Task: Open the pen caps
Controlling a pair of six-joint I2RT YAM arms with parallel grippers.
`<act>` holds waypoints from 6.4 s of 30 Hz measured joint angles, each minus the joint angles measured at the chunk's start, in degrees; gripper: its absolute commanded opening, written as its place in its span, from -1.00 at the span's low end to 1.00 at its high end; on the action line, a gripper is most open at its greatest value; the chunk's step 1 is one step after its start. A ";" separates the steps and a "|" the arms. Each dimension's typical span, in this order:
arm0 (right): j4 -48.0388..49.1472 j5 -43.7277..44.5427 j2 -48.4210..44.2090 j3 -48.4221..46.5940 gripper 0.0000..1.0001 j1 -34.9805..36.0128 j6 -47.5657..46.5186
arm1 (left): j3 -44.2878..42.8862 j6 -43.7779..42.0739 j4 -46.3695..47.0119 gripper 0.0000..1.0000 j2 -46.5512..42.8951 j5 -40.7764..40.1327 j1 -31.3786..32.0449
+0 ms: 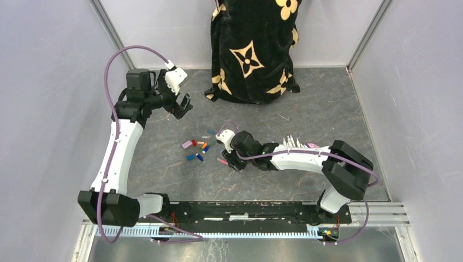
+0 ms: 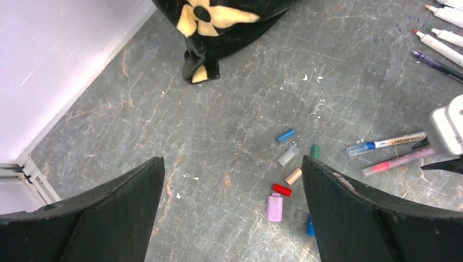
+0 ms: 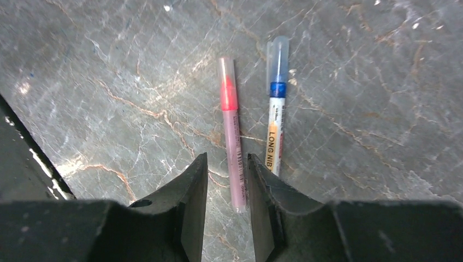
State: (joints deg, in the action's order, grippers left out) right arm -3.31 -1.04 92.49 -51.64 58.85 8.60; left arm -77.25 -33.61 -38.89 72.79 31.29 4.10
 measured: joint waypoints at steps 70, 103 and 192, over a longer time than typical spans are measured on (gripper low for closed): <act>0.17 -31.06 -4.57 2.03 -1.00 -9.73 -1.36 | 6.67 -37.77 -29.35 0.95 10.64 12.00 17.03; 4.04 -44.00 -3.43 0.33 -0.05 -13.25 5.68 | 11.32 -36.41 -25.57 -0.95 12.11 7.61 26.49; -3.30 3.45 1.11 -2.25 0.06 -2.29 1.22 | -7.87 3.19 -2.58 1.00 15.52 -5.20 1.97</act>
State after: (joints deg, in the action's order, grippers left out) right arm -6.61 2.42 93.60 -53.89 56.55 9.82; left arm -85.12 -30.41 -41.47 88.31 26.09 6.07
